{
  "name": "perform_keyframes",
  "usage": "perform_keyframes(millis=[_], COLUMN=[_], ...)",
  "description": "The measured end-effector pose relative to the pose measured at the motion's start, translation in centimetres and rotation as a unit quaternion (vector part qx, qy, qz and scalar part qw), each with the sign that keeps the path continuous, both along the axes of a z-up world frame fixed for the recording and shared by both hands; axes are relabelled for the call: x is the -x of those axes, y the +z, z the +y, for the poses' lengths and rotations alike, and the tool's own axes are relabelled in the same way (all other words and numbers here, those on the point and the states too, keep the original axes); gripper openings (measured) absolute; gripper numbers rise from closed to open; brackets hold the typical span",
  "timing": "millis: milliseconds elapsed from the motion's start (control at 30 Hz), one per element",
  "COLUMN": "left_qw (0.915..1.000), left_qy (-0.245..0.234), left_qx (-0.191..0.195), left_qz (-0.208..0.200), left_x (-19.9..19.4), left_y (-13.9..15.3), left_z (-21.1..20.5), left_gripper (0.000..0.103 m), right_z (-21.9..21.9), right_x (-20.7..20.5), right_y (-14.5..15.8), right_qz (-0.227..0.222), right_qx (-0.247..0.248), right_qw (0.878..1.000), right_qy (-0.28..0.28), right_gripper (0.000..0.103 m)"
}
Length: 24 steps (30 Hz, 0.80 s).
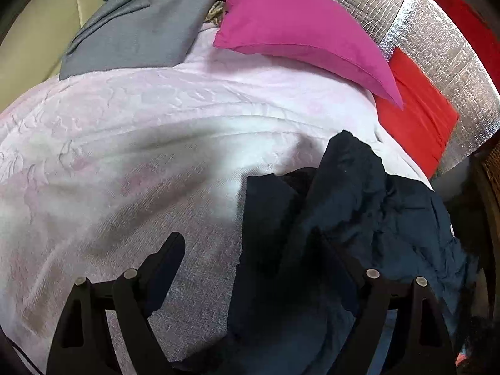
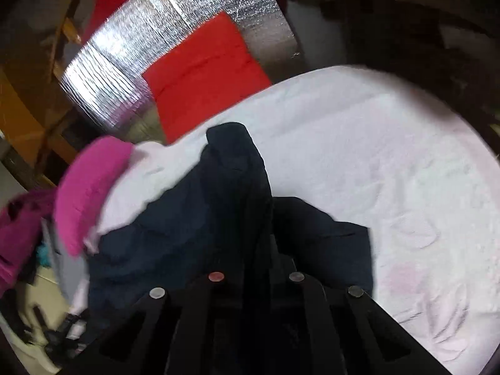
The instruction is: Fold large clothes
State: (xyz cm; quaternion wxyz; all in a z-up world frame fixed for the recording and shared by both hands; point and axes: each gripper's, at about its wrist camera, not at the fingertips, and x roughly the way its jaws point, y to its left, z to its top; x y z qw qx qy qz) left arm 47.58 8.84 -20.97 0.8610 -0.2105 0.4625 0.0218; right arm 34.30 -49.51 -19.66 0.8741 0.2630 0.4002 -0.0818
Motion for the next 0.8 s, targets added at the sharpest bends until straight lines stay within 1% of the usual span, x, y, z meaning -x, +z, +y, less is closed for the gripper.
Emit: perform_keyframes(millis=[33,67,100,133,167,200,233,267,300,367,400,467,533,567,600,633,733,800], left_qw=[1.0,0.9999,0.9998,0.9996,0.9995,0.9991,0.9988,0.9983,0.9979,0.997,0.9961,0.9939,0.9919,0.9915,0.9915,0.9917,0.9923,0.9931], left_qy=[-0.001,-0.004,-0.006,-0.008,-0.01,-0.01,-0.008,-0.006,-0.005,-0.01,-0.015,-0.025,-0.036,-0.043,-0.047,-0.05,-0.046,-0.043], left_qx=[-0.005,-0.012,-0.018,-0.023,-0.028,-0.035,-0.04,-0.045,-0.049,-0.056,-0.064,-0.087,-0.105,-0.109,-0.11,-0.11,-0.11,-0.104], left_qz=[-0.003,-0.006,-0.008,-0.011,-0.014,-0.021,-0.029,-0.036,-0.042,-0.053,-0.059,-0.065,-0.062,-0.057,-0.052,-0.045,-0.035,-0.033], left_x=[0.1,0.2,0.3,0.5,0.7,1.0,1.2,1.4,1.5,1.7,1.8,2.0,2.0,1.9,1.9,1.7,1.5,1.4], left_y=[0.2,0.3,0.5,0.6,0.8,1.1,1.5,1.8,2.2,2.8,3.1,3.3,3.2,3.1,2.9,2.6,2.2,2.1], left_z=[-0.2,-0.4,-0.6,-0.8,-0.9,-1.0,-1.0,-1.1,-1.2,-1.5,-1.8,-2.3,-2.9,-3.1,-3.2,-3.2,-3.1,-2.9], left_gripper=[0.087,0.087,0.087,0.087,0.087,0.087,0.087,0.087,0.087,0.087,0.087,0.087,0.087,0.087,0.087,0.087,0.087,0.087], right_z=[-0.3,-0.6,-1.1,-1.5,-1.8,-2.2,-2.4,-2.2,-1.9,-0.1,1.1,3.7,7.1,8.4,10.5,11.8,15.7,18.0], right_x=[-0.4,-0.7,-0.7,-0.5,-0.3,-0.1,-0.1,0.1,0.6,0.9,0.4,-0.9,-2.7,-2.9,-4.2,-4.7,-7.5,-9.0], right_y=[-1.7,-3.2,-4.1,-4.1,-3.7,-3.1,-2.2,-1.3,0.2,1.9,2.6,3.6,3.9,3.7,3.3,2.8,1.3,0.2], right_qz=[0.025,0.036,0.03,0.017,0.011,0.009,-0.002,-0.019,-0.047,-0.069,-0.076,-0.088,-0.079,-0.073,-0.058,-0.046,-0.018,0.003], right_qx=[-0.009,-0.028,-0.049,-0.066,-0.078,-0.092,-0.101,-0.1,-0.079,-0.044,-0.036,-0.034,-0.024,-0.021,-0.019,-0.02,-0.032,-0.026], right_qw=[1.0,0.999,0.998,0.998,0.997,0.995,0.994,0.993,0.993,0.995,0.996,0.995,0.995,0.994,0.992,0.99,0.985,0.983], right_qy=[-0.002,-0.003,-0.006,-0.013,-0.022,-0.036,-0.05,-0.061,-0.07,-0.057,-0.04,0.01,0.063,0.084,0.113,0.128,0.168,0.182], right_gripper=[0.011,0.013,0.016,0.016,0.021,0.033,0.042,0.061,0.066,0.066,0.066,0.065,0.058,0.049,0.041,0.038,0.037,0.037])
